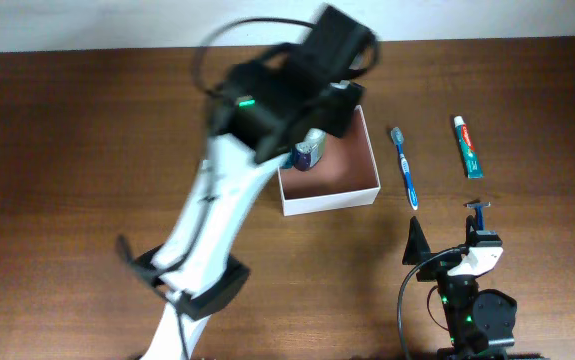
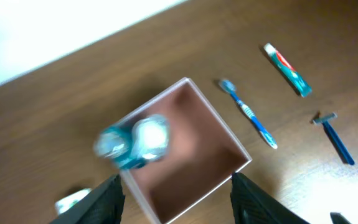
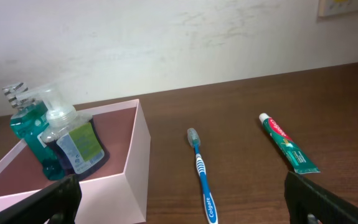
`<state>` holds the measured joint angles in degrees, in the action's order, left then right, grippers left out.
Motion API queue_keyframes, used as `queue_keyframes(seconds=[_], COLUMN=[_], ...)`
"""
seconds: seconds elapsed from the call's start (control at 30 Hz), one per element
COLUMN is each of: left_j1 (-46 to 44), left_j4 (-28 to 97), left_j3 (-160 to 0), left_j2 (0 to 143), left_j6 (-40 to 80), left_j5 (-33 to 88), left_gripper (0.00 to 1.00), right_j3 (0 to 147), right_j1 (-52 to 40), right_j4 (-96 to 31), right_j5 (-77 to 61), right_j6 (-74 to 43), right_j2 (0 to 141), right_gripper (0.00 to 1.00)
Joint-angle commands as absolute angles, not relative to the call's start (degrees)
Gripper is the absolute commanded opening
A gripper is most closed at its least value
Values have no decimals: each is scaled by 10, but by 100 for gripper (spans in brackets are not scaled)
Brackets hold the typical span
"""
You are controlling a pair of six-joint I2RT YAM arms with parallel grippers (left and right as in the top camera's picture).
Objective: Pack container
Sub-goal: 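Raise the left gripper and move it over the green Dettol soap bar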
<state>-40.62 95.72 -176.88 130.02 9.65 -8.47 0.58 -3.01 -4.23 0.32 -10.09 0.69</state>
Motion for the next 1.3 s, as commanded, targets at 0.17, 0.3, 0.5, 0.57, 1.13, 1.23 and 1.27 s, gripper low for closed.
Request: queue_keyframes(seconds=[0.17,0.3,0.5,0.57,1.13,1.23,1.27], left_j1=[-323,-272,-203,-183,-140,-133,-129], left_j4=[967,967,967,967,738,705,697], left_j3=[-1768,-1720,-1541,-1481,-1053,-1009,-999], left_j2=[1211,1187,1140,1133,1134,1134,1135], left_j6=[72,73,98,111,110,110,110], left_j5=[-122,-125,-84,-83,-26,-23,-22], left_gripper=[79,79,86,87,87,87,87], right_j3=[3,3,3,3,3,3,3], right_j1=[-34,-34,-34,-34,-34,-34,-34], right_j4=[-46,-46,-46,-46,-46,-46,-46], right_j5=[2,2,2,2,2,2,2], right_j6=[-99,-99,-99,-99,-99,-99,-99], right_j2=[3,3,3,3,3,3,3], right_gripper=[98,98,98,98,98,98,98])
